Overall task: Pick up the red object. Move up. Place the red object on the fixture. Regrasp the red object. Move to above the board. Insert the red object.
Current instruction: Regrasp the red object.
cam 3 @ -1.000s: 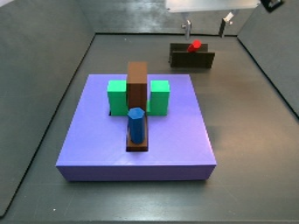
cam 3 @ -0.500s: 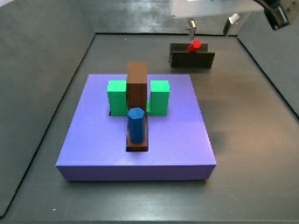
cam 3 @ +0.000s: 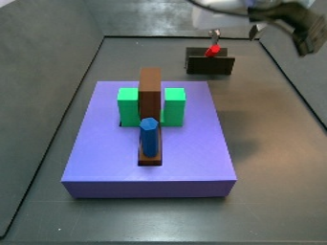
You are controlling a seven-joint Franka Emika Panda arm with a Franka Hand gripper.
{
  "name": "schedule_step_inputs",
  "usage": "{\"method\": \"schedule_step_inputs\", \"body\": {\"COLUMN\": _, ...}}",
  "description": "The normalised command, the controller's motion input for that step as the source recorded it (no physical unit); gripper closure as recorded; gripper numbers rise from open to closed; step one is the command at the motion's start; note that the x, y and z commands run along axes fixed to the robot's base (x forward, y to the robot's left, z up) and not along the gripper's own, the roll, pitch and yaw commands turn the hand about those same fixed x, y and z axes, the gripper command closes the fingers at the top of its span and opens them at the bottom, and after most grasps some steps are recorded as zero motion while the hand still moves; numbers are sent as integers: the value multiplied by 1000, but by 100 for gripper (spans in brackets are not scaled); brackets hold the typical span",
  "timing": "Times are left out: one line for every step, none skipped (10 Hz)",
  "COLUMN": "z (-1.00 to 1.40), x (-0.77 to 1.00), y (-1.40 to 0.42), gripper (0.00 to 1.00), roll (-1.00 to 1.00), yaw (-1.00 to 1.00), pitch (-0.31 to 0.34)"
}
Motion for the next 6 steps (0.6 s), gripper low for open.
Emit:
{"method": "schedule_step_inputs", "body": {"z": -280, "x": 0, "y": 134, "gripper": 0, "roll": 591, "yaw": -60, "pitch": 66}}
{"method": "schedule_step_inputs", "body": {"z": -60, "x": -154, "y": 117, "gripper": 0, "roll": 454, "yaw": -131, "pitch": 31}}
{"method": "schedule_step_inputs", "body": {"z": 0, "x": -280, "y": 63, "gripper": 0, "roll": 303, "yaw": -149, "pitch": 0}}
{"method": "schedule_step_inputs", "body": {"z": 0, "x": -126, "y": 0, "gripper": 0, "roll": 237, "yaw": -106, "pitch": 0}}
{"method": "schedule_step_inputs", "body": {"z": 0, "x": 0, "y": -69, "gripper": 0, "roll": 200, "yaw": -83, "pitch": 0}}
{"method": "schedule_step_inputs", "body": {"z": -14, "x": 0, "y": -91, "gripper": 0, "roll": 223, "yaw": -57, "pitch": -49}}
